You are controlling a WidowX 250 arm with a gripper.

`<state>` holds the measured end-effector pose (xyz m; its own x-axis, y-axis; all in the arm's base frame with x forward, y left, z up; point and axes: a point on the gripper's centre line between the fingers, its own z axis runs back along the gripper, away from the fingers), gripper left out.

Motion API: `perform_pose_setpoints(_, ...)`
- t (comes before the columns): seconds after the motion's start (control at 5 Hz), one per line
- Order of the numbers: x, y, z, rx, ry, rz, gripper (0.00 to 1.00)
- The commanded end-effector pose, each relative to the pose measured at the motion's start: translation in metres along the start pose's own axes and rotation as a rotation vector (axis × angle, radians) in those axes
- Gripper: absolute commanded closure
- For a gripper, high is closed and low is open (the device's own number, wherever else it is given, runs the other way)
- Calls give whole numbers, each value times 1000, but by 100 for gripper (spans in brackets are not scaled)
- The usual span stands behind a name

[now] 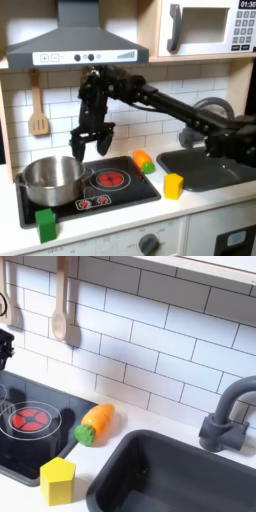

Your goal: Slide pot right

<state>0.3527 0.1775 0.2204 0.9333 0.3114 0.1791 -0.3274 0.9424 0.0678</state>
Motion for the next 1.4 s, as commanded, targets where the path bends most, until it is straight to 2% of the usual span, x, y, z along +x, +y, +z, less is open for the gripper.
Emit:
perform_pose_setpoints(0.0, 18, 16, -18, 15, 31, 37, 0)
perform_pose_setpoints(0.4, 30, 24, -26, 28, 37, 44, 0)
perform_pose_setpoints(0.6, 33, 31, -35, 35, 52, 46, 0)
perform_pose_setpoints(1.0, 32, 27, -43, 33, 69, -7, 0)
perform_pose_setpoints(1.2, 33, 29, -48, 44, 78, -2, 0)
